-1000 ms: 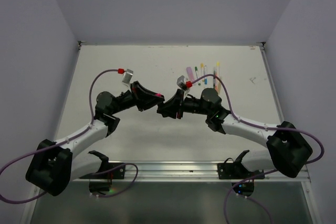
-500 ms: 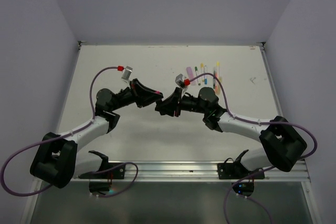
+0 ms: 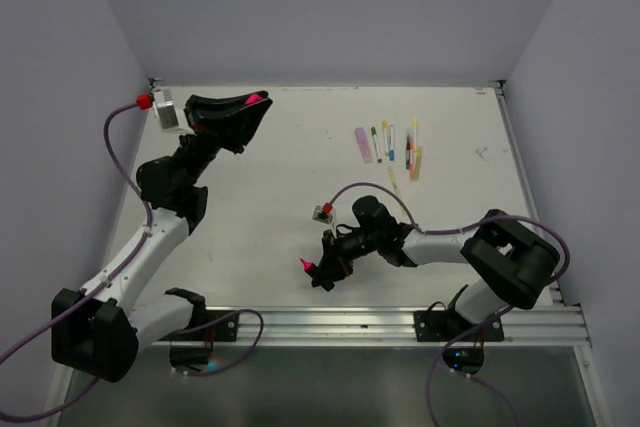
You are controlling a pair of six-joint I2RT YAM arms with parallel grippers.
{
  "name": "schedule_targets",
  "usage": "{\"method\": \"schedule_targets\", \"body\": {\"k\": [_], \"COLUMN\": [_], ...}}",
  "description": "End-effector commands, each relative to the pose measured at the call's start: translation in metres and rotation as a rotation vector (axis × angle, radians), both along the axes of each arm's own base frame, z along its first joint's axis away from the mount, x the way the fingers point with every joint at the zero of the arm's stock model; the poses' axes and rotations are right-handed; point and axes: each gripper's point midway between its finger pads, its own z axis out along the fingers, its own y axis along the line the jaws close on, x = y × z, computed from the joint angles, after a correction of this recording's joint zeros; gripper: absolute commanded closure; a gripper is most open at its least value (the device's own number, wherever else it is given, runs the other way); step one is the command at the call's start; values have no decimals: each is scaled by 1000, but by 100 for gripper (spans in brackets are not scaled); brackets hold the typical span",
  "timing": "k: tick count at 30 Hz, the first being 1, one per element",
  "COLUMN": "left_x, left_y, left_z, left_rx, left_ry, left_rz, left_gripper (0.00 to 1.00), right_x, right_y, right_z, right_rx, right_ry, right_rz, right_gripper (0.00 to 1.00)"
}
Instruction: Open the pen caps
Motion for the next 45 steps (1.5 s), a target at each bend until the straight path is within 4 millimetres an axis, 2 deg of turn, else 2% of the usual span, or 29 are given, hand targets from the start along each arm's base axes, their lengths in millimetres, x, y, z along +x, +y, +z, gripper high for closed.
{"method": "schedule_targets", "body": {"k": [1,3,5,7,8,9,11,12,14,15,16,17,18,20,21,22,24,26,27,30,33,35,38,45], "left_x": [0,11,20,38,44,52,61,66,70,73,72,68,71,70,68,68,67,63,65,66,67,68,67,63], "left_y": [14,10,8,11,14,18,27,36,46,55,62,67,70,68,64,64,69,76,78,87,93,92,93,99], "left_z": [25,10,-11,-46,-58,-87,-113,-141,-168,-192,-208,-227,-244,-262,-280,-290,-319,-340,-354,-378,-399,-407,-428,-451], "left_rx": [-31,-6,15,67,86,128,184,235,308,364,403,452,489,541,580,615,689,759,793,862,912,924,960,1002], "left_ry": [-104,-38,40,194,254,379,500,632,736,836,896,971,1015,1067,1113,1127,1217,1286,1324,1389,1445,1466,1521,1588], "left_rz": [108,107,109,158,187,228,296,353,421,474,509,533,548,534,502,494,513,529,538,579,604,599,600,625], "left_gripper": [100,100,100,100,100,100,98,98,98,97,97,97,97,97,96,96,95,95,95,96,96,94,92,83], "right_x": [-10,-5,12,24,44,53,80,86,97,107,112,117,125,134,140,144,152,166,170,183,193,196,199,198], "right_y": [-4,-2,0,-4,-2,-4,-10,-12,-15,-19,-18,-20,-23,-24,-27,-24,-23,-23,-24,-20,-15,-14,-19,-33], "right_z": [20,25,31,33,34,34,31,30,27,22,23,12,7,1,-7,-6,-15,-18,-26,-29,-40,-50,-60,-70], "right_rx": [33,34,6,-38,-69,-98,-199,-226,-296,-333,-350,-397,-433,-479,-515,-512,-541,-572,-602,-621,-652,-677,-723,-798], "right_ry": [19,2,-45,-70,-118,-136,-181,-186,-165,-174,-157,-141,-144,-120,-116,-100,-90,-105,-103,-109,-96,-84,-87,-86], "right_rz": [78,56,-6,-62,-146,-188,-329,-359,-427,-482,-513,-542,-588,-643,-678,-704,-735,-795,-810,-843,-873,-881,-909,-947], "right_gripper": [100,100,100,100,100,100,100,100,100,100,100,100,100,100,100,100,100,100,100,100,100,96,93,84]}}
